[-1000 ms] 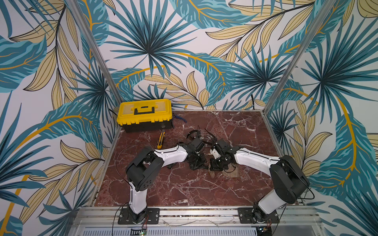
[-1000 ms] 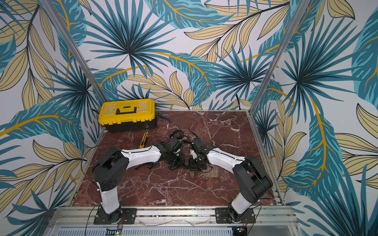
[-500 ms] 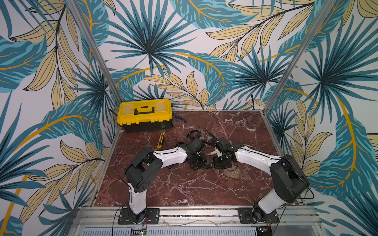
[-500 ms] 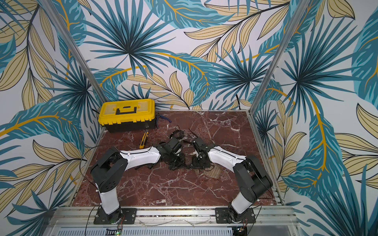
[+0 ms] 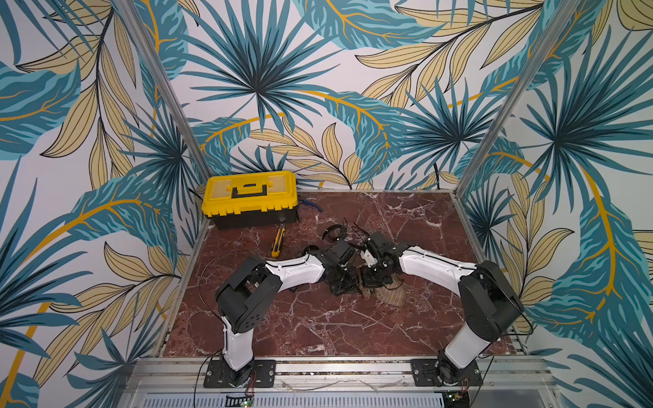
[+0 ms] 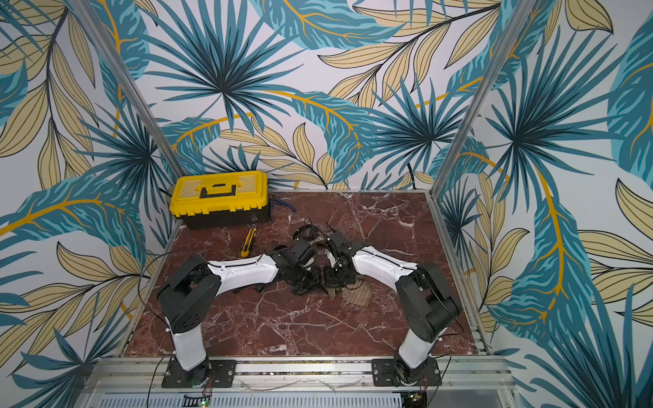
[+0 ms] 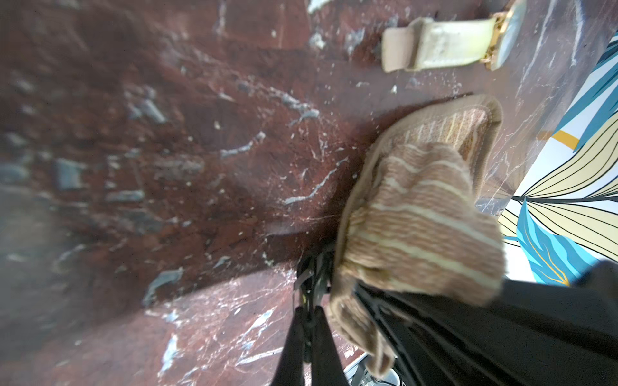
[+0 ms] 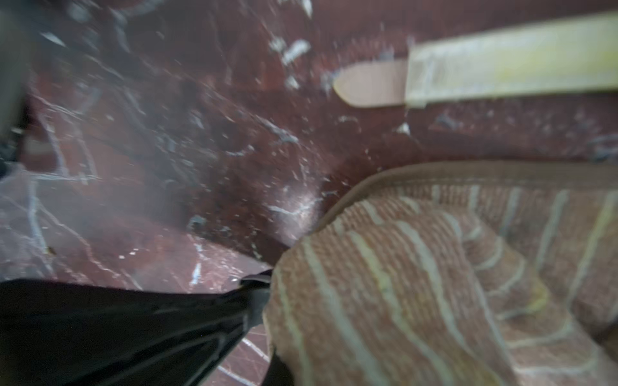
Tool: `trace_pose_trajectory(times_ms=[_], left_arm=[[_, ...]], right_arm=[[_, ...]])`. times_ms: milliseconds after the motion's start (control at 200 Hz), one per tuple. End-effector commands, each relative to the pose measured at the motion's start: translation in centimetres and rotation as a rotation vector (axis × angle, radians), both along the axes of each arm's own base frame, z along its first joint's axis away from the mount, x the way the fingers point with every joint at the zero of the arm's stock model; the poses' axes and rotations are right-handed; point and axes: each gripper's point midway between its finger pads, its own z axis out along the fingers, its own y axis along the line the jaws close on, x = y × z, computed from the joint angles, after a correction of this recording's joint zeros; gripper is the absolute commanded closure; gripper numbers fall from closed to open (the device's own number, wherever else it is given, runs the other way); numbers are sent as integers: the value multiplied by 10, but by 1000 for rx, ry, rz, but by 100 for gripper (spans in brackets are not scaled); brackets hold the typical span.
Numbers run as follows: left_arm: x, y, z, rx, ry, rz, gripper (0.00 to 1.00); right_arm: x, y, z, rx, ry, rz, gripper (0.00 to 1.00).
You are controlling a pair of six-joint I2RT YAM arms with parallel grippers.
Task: Wipe the watch dial
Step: Wipe the dirt from the watch dial.
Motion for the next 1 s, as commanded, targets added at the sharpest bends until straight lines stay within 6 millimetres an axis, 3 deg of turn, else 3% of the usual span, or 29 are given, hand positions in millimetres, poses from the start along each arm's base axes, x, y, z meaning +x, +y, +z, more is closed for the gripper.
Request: trace_pose_trajectory(times_ms=[0, 280, 446, 581, 736, 891, 996], left_arm=[[-2, 0, 2, -8, -2, 1, 100], [-4, 0, -1, -6, 8, -1, 100], [-3, -1, -2, -6, 12, -1, 100], [-3, -1, -1, -7, 9, -2, 100], [-3, -1, -3, -7, 15, -2, 100], [-4, -1, -5, -4, 20, 1, 100], [-3, -1, -5, -1, 21, 7, 100]], right_arm=[[-13, -15, -8, -54, 28, 6, 100], [-24, -57, -17, -246, 20, 7, 100], [-24, -67, -8, -273, -18, 0, 100], [-16, -55, 15, -195, -75, 4, 100], [-15, -26, 36, -72, -93, 78, 100], [-28, -7, 21, -18, -4, 164, 100], [-36, -10, 3, -51, 60, 182, 100]])
